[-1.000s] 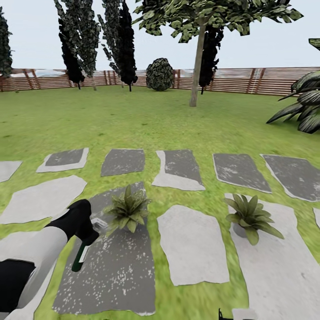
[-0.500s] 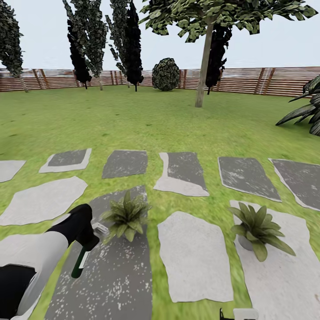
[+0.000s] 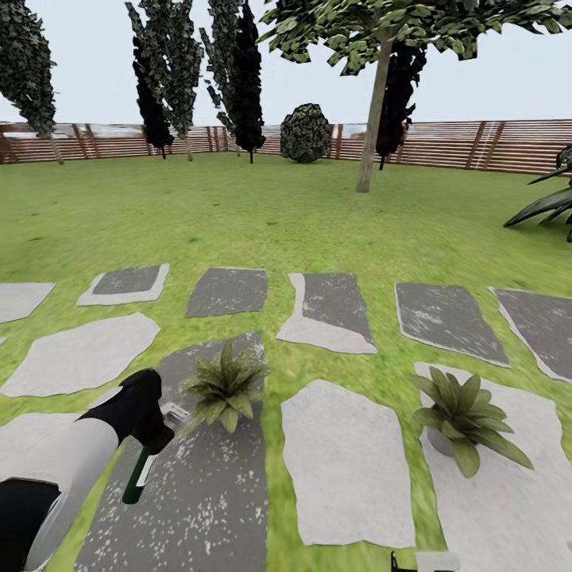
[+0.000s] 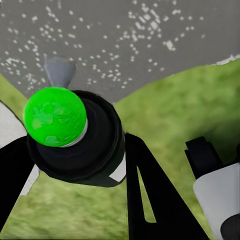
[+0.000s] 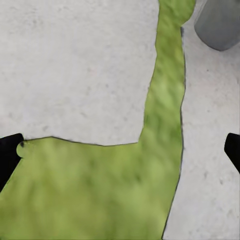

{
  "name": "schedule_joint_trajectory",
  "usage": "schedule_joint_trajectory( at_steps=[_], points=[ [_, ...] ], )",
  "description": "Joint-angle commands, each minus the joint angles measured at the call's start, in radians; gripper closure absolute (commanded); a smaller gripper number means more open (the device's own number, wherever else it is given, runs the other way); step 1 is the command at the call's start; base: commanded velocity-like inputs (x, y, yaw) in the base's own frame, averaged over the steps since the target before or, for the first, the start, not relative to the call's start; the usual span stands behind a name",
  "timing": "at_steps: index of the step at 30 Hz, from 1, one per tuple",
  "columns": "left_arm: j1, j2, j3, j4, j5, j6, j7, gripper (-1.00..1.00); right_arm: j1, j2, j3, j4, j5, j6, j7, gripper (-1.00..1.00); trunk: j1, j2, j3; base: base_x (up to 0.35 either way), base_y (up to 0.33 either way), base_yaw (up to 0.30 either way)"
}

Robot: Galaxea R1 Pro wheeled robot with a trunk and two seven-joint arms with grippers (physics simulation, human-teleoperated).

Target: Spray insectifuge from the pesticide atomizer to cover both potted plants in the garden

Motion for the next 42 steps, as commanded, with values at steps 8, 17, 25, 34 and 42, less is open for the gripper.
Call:
schedule_joint_trajectory(
  at_steps=[8, 17, 25, 34, 42],
  points=[
    [0.0, -0.009, -0.006, -0.003, -0.008, 0.004, -0.011, 1.0, 0.0, 0.0, 0.009, 0.0, -0.01, -0.003, -0.001, -1.0, 0.0, 0.0, -0.001, 0.046, 0.0, 0.175],
    [0.0, -0.01, -0.003, -0.013, -0.008, 0.004, -0.011, 1.0, 0.0, 0.0, 0.009, 0.0, -0.01, -0.003, -0.001, -1.0, 0.0, 0.0, -0.001, 0.314, -0.023, 0.004],
    [0.0, -0.01, -0.003, -0.009, -0.008, 0.004, -0.011, 1.0, 0.0, 0.0, 0.009, 0.0, -0.01, -0.003, -0.001, -1.0, 0.0, 0.0, -0.001, 0.124, -0.199, 0.0],
    [0.0, -0.01, -0.003, -0.01, -0.007, 0.004, -0.011, 1.0, 0.0, 0.0, 0.009, 0.0, -0.01, -0.003, -0.001, -1.0, 0.0, 0.0, -0.001, -0.002, -0.017, 0.0],
    [0.063, -0.006, -0.004, -0.002, -0.008, 0.002, 0.0, 1.0, 0.0, 0.0, 0.009, 0.0, -0.01, -0.003, -0.001, -1.0, 0.0, 0.0, -0.001, 0.0, 0.0, 0.0]
  ],
)
